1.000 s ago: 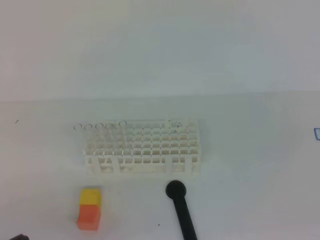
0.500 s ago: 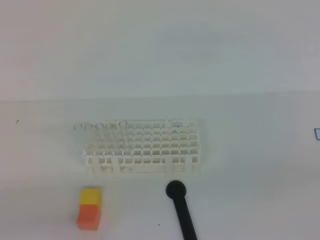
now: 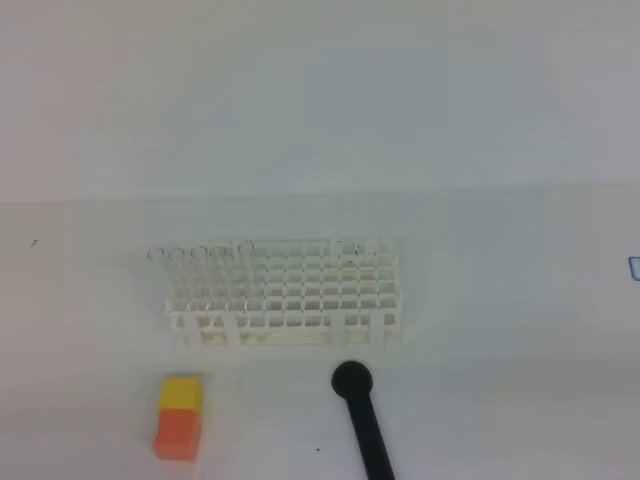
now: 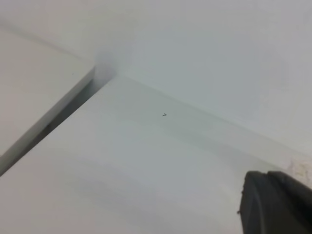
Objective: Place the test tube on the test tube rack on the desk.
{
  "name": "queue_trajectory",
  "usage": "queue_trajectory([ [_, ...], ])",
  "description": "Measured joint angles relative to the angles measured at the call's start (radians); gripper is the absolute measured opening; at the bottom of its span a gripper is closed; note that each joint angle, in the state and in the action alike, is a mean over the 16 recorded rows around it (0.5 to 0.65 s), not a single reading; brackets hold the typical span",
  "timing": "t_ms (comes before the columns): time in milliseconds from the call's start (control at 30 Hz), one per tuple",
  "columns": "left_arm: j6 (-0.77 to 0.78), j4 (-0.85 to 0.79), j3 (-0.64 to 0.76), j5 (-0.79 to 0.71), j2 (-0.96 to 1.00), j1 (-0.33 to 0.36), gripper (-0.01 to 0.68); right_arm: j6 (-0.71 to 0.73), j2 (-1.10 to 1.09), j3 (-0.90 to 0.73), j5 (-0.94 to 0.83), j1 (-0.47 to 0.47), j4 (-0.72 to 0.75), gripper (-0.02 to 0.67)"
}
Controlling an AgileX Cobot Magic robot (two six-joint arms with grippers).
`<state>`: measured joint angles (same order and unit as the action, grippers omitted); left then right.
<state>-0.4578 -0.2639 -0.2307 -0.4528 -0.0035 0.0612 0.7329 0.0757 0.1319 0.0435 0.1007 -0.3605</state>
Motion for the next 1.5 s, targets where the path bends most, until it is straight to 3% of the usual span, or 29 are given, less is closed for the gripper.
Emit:
queue_trajectory([
  [133, 0.062, 0.042, 0.061, 0.066, 0.0, 0.024, -0.001, -0.233, -0.015, -0.052, -0.043, 0.0, 0.129, -0.001],
  [300, 0.262, 0.193, 0.142, 0.146, 0.0, 0.028, -0.001, -0.519, -0.043, -0.104, -0.138, -0.001, 0.266, -0.001],
  [467, 0.475, 0.356, 0.215, 0.191, 0.001, 0.017, -0.001, -0.662, -0.068, -0.144, -0.251, -0.001, 0.325, -0.001],
  [700, 0.646, 0.508, 0.233, 0.149, 0.001, -0.026, -0.001, -0.705, -0.088, -0.159, -0.355, -0.001, 0.332, -0.001],
  [1067, 0.576, 0.501, 0.233, 0.112, 0.001, -0.097, -0.001, -0.711, -0.088, -0.156, -0.396, -0.001, 0.347, -0.001],
  [1500, 0.568, 0.5, 0.233, 0.112, 0.001, -0.106, -0.001, -0.711, -0.088, -0.155, -0.398, -0.001, 0.353, -0.001],
])
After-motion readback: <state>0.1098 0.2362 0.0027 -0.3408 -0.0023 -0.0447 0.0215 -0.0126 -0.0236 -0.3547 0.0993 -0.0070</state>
